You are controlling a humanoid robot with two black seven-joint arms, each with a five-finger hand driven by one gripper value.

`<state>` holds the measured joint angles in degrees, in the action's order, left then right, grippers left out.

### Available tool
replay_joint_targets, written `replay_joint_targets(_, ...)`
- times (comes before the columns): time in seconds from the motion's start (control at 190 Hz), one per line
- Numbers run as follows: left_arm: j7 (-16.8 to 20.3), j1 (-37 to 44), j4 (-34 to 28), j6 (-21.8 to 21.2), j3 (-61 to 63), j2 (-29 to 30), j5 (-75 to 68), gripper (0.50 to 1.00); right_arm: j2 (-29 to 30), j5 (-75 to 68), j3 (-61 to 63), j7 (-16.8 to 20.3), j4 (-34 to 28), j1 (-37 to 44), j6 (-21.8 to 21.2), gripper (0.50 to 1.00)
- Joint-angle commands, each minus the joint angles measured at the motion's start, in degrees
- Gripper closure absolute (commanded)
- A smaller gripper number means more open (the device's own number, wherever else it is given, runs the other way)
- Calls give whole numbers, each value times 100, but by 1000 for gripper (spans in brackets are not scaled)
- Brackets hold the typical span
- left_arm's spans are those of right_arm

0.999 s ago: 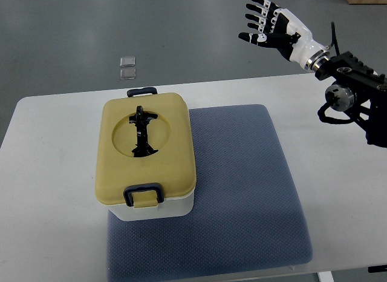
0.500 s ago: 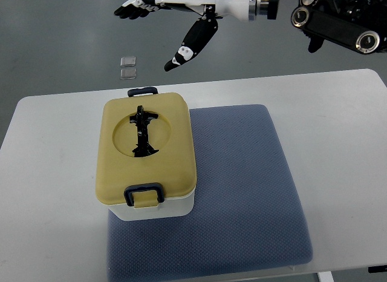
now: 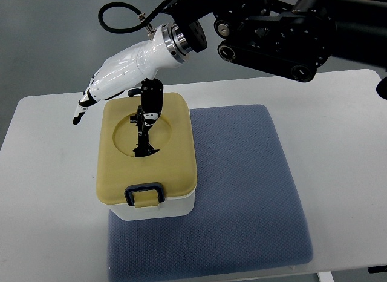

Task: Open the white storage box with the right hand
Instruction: 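Swing the right hand over the yellow lid toward its black handle, then lower the right hand and close its fingers around the black lid handle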

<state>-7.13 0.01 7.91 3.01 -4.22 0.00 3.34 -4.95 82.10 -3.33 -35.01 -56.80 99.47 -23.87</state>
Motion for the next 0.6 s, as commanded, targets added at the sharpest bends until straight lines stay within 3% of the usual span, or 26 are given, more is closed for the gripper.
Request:
replay_joint_targets(0.0, 1, -1, 0, -2, 0, 0, -1, 500, 74, 122, -308, 1, 3, 19, 49, 587)
replay_joint_targets(0.316, 1, -1, 0, -2, 0, 0, -1, 500, 38, 526, -414, 1, 47, -121, 313, 638)
replay_joint_targets(0.437, 1, -1, 0, -2, 0, 0, -1, 500, 3, 535, -414, 1, 38, -121, 357, 707)
replay_joint_targets(0.494, 1, -1, 0, -2, 0, 0, -1, 500, 3, 526, -405, 1, 38, -121, 357, 771)
replay_joint_targets(0.594, 1, -1, 0, -2, 0, 0, -1, 500, 30, 526, -405, 1, 38, -139, 383, 818)
